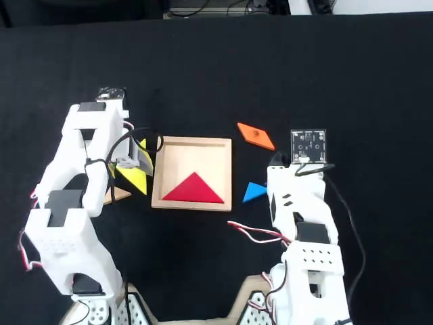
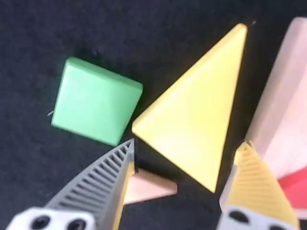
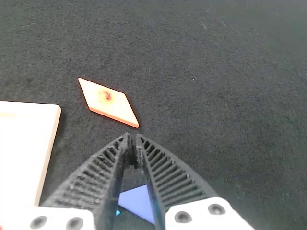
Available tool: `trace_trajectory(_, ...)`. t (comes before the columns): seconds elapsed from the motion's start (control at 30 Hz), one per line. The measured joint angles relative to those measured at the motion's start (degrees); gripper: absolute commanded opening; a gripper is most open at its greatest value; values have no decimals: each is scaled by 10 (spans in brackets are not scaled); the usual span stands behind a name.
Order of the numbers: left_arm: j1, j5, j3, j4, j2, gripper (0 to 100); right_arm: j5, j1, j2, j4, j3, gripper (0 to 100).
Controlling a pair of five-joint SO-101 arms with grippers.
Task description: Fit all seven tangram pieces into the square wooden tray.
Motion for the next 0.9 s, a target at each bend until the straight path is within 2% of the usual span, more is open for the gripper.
trace_trajectory(0.37,-28,-1,-109,40,77,324,0,0,0,0,0,15)
trace_trajectory(0.5,-34,-26,-142,62,77,324,0,0,0,0,0,15)
trace_trajectory(0.63,-34,-76,-178,97,77,324,0,0,0,0,0,15)
trace_trajectory(0.8,-40,-178,-210,125,98,324,0,0,0,0,0,15)
trace_trajectory(0.9,-42,-206,-210,127,128,324,0,0,0,0,0,15)
